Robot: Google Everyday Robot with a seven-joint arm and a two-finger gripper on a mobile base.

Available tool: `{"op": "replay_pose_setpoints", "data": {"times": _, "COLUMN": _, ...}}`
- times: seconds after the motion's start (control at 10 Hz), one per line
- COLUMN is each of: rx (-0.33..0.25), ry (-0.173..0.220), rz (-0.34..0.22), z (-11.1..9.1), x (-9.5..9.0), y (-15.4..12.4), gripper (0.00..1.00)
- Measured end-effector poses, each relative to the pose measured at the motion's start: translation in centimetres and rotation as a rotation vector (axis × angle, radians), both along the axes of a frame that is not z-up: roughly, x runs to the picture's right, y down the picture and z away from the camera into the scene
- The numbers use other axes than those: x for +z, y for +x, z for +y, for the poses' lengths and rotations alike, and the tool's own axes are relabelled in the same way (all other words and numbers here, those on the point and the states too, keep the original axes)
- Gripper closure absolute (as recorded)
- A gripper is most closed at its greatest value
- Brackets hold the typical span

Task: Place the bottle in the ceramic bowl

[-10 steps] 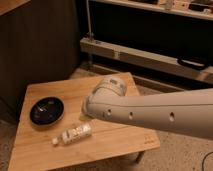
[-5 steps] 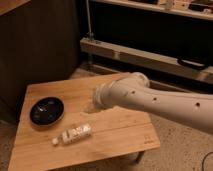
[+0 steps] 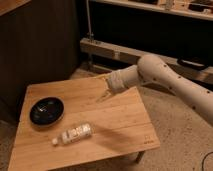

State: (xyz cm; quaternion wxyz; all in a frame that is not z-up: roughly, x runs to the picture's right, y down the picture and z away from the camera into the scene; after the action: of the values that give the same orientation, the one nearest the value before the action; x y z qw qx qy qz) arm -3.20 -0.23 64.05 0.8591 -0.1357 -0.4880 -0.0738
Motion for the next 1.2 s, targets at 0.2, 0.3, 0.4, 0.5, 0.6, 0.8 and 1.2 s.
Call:
{"op": "replay_pose_setpoints", "data": {"times": 0.2, "rx": -0.042, "ry": -0.005, "rz": -0.067, "z": -0.1, "x": 0.0, "y": 0.5, "gripper": 0.35}}
{"op": "replay_pose_setpoints", "data": {"times": 0.3, "rx": -0.05, "ry": -0.003, "rz": -0.082, "z": -0.2, "x": -0.1, "y": 0.5, "gripper": 0.35}}
{"op": "replay_pose_setpoints", "data": {"times": 0.4, "rx": -0.053, "ry": -0.012, "rz": -0.075, "z": -0.2, "x": 0.0, "y": 0.4, "gripper": 0.35}}
{"op": "replay_pose_setpoints", "data": {"times": 0.5, "rx": -0.054, "ry": -0.04, "rz": -0.045, "z": -0.1, "x": 0.1, "y": 0.2, "gripper": 0.35}}
{"op": "replay_pose_setpoints", "data": {"times": 0.6, "rx": -0.094, "ry": -0.089, "rz": 0.017, "z": 0.2, "x": 0.6, "y": -0.4, "gripper": 0.35}}
{"op": "replay_pose_setpoints", "data": {"times": 0.8, "rx": -0.237, "ry": -0.228, "rz": 0.132, "z": 2.3, "x": 2.5, "y": -1.7, "gripper": 0.35}}
{"op": "replay_pose_setpoints", "data": {"times": 1.2, "rx": -0.326, "ry": -0.378, "rz": 0.199, "z": 7.7, "x": 5.2, "y": -2.0, "gripper": 0.35}}
